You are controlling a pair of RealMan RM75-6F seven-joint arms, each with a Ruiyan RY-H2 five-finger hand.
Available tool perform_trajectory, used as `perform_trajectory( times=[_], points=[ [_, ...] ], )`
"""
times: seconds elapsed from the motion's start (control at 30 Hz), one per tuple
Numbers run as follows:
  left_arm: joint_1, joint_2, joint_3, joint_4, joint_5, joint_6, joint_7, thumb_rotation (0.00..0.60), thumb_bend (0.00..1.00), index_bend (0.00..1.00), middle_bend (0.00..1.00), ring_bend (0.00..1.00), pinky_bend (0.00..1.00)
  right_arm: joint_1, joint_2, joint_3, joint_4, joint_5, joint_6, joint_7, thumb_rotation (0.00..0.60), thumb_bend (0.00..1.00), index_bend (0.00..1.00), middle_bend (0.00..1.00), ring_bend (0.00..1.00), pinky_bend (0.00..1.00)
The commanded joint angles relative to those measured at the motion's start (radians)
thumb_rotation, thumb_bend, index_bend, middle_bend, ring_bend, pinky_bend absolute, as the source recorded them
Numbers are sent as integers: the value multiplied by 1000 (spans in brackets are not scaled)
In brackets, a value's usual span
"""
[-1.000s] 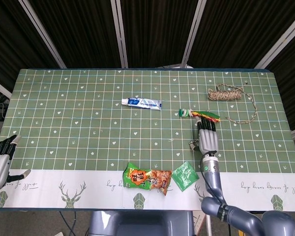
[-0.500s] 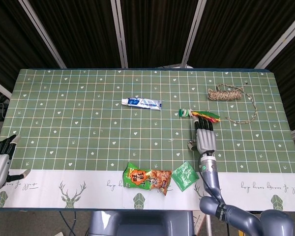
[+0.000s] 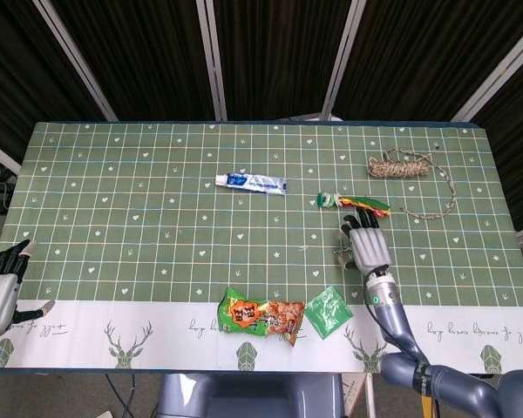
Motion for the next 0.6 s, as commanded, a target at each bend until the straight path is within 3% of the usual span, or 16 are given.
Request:
perform_trajectory(
  times=[0.03,0.43,0.6],
  points=[
    [0,-2,1,0,-1,0,5,600,131,0,0,0,0,4,26,-20,-1,-31,-31,46,600,144,447,209,0,32],
    [-4,-6,-3,4,-14,-10,0,600,130,0,0,0,0,12,-33,-50,132,-137,-3,215,600,202,480,209,0,32],
    [-4,-5,-3,3,-16,-12,-4,600,130,0,0,0,0,16,-50,-64,176,-160,-1,231,600,228,481,209,0,29]
  ],
)
